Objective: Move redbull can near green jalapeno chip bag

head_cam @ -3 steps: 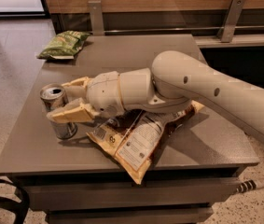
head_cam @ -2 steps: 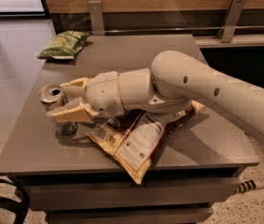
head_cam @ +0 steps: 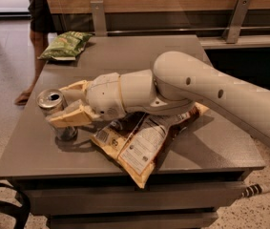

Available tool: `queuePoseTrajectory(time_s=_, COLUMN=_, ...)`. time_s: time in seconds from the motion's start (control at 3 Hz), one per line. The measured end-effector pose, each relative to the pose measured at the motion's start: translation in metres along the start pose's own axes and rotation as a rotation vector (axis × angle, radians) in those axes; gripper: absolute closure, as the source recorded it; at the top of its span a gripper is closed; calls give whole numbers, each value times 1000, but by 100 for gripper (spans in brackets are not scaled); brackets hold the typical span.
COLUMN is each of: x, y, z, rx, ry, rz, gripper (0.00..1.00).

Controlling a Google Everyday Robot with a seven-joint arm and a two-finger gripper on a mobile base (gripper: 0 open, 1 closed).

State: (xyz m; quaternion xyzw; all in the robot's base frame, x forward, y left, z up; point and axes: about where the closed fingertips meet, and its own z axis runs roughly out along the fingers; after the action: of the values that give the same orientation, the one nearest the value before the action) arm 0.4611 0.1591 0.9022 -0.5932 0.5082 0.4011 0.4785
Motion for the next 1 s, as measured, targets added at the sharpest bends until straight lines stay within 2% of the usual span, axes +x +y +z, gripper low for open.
queuePoseTrajectory(time_s=0.33, x=0, y=-4, z=-1, rx=4, ry=4, rz=7, gripper=100)
queuePoseTrajectory(time_s=0.67, x=-4, y=-35, z=-14, rx=38, ry=38, rz=61, gripper=100)
queuePoseTrajectory(time_s=1.0, x=-10, y=-78, z=-34, rx=107, ry=95, rz=116, gripper=100)
